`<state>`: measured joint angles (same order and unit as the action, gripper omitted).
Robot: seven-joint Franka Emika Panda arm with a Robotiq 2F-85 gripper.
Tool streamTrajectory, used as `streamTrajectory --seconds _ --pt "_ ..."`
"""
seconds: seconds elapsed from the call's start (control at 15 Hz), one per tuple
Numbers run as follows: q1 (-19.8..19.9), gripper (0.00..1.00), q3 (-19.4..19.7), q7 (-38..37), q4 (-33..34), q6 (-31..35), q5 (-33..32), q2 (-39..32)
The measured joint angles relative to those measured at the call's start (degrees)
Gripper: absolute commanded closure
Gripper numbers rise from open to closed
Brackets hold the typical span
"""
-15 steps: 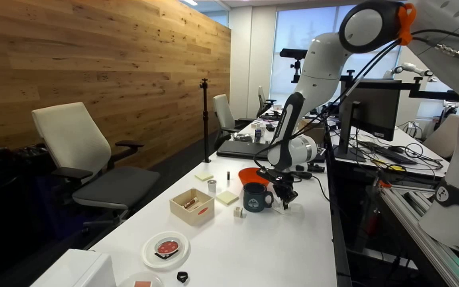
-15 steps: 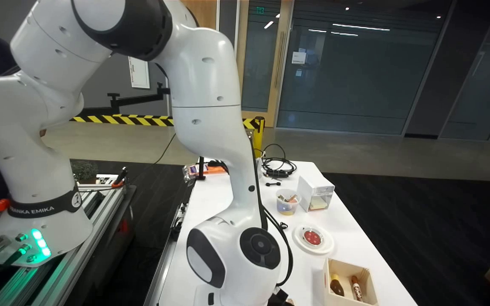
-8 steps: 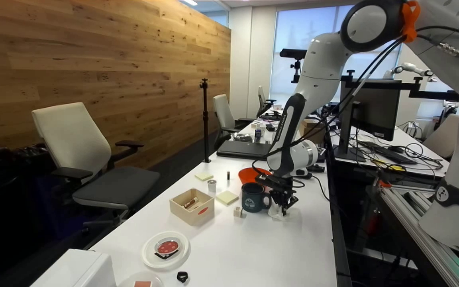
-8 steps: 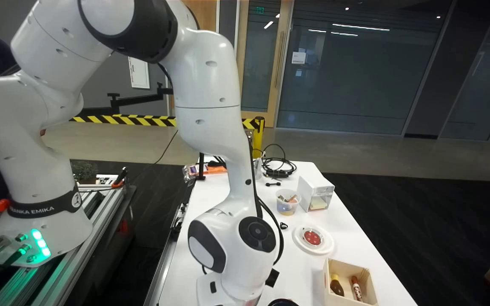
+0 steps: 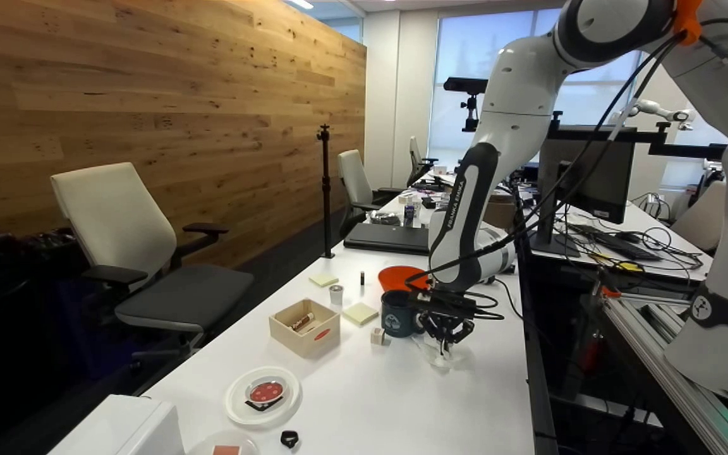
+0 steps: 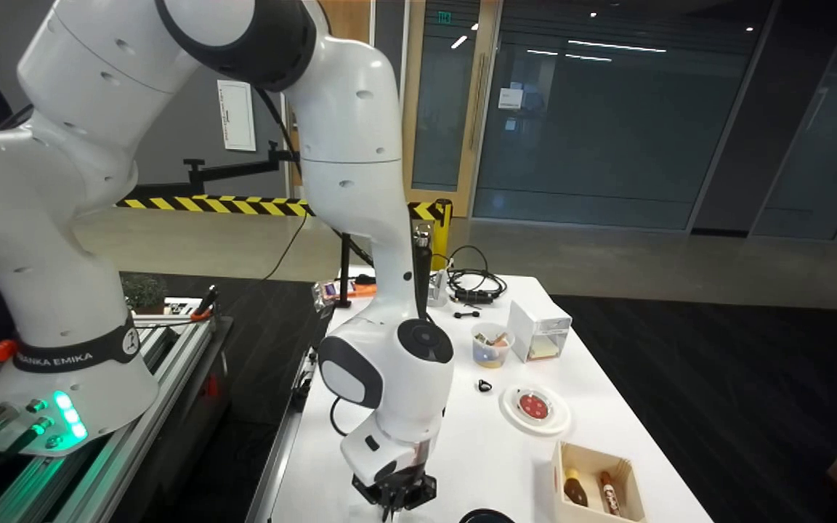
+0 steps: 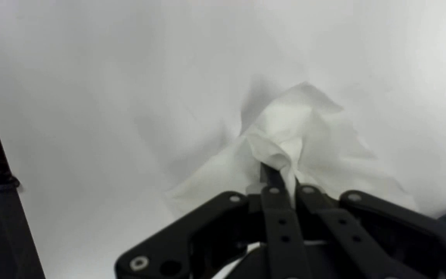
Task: Use the paper towel to wipe the table
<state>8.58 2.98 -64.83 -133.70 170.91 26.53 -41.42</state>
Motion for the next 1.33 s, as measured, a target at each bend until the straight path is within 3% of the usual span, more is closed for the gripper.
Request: streamTrajectory --seconds 0.33,0.53,0.87,1.07,1.2,1.33 --pt "-4.9 1.0 0.8 8.0 0.1 0.0 -2.3 1.4" --pt "-7.3 1.0 3.7 13.7 0.4 0.0 -5.4 3.4" --pt "-7.9 1.0 7.1 26.1 -1.4 0.1 -9.0 10.7" --pt "-11.3 1.0 8.9 30.6 -2.7 0.4 -11.3 14.0" --pt "-12.5 1.0 8.7 34.4 -3.6 2.1 -11.6 15.8" --pt "-11.2 1.0 6.9 39.0 -4.2 4.5 -11.5 17.8"
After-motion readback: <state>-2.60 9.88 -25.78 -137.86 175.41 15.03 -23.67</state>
